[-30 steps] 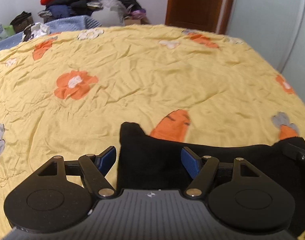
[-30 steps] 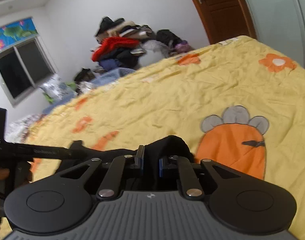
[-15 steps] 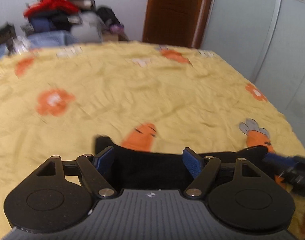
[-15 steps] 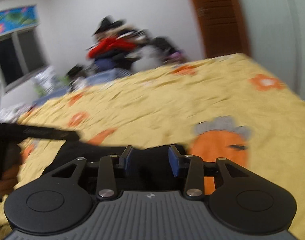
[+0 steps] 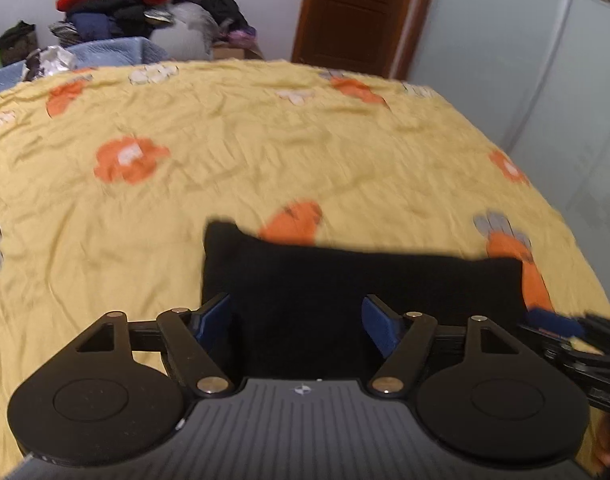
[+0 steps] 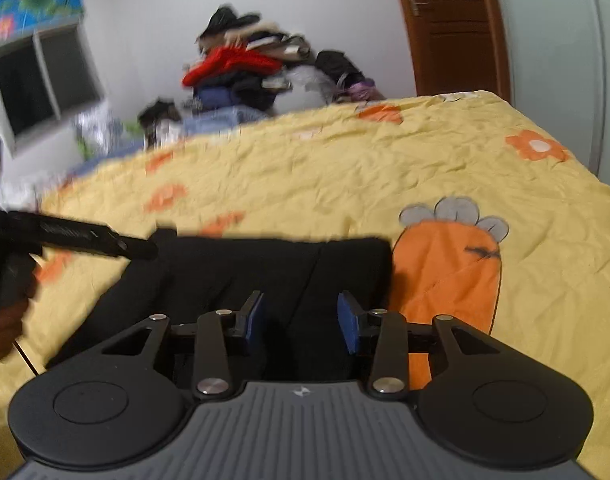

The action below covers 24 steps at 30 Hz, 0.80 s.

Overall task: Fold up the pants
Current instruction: 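Lower the folded end onto the trousers and open both grippers, then grasp the folded trousers' edge with the left gripper while the right gripper grasps beside it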

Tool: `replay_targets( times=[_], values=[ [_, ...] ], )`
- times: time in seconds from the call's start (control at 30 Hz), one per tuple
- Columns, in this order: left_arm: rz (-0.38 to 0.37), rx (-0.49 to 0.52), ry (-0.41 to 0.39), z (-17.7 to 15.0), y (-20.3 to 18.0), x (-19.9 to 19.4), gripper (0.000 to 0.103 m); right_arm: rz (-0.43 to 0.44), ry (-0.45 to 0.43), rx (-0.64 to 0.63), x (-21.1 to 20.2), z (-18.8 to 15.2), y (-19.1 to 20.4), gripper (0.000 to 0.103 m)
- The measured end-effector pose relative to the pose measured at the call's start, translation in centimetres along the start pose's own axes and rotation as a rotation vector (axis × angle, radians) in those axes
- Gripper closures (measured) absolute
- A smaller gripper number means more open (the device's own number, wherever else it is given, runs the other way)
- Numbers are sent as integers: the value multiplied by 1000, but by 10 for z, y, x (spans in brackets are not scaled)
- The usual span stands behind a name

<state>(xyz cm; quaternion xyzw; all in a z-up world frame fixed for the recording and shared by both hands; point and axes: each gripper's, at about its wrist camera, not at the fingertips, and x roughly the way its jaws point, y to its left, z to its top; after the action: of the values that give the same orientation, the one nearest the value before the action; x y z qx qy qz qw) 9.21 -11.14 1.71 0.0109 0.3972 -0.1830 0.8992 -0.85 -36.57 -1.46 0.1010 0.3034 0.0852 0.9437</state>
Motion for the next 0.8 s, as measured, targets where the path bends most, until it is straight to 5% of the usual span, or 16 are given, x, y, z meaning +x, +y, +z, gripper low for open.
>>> replay_targets(
  times=[0.07, 0.13, 0.27, 0.33, 0.43, 0.6, 0.8],
  values=[
    [60, 48, 14, -9, -1, 9, 28, -70, 15, -38, 6, -7, 4, 43],
    [129, 28, 40, -11, 10, 13, 29, -104, -1, -30, 1, -7, 7, 43],
    [111, -69, 35, -15, 43, -4, 28, -105, -71, -84, -23, -7, 25, 42],
    [119, -80, 37, -20, 54, -12, 24, -99, -31, -114, -17, -12, 28, 42],
    [130, -135, 50, -29, 75, -23, 21, -221, 8, -123, -9, -17, 35, 42],
    [73, -219, 105, -49, 100, -39, 21, 14, -85, -120, -24, -19, 89, 42],
    [7, -190, 119, -68, 101, -55, 21, 67, -42, -511, -6, -52, 184, 42]
  ],
)
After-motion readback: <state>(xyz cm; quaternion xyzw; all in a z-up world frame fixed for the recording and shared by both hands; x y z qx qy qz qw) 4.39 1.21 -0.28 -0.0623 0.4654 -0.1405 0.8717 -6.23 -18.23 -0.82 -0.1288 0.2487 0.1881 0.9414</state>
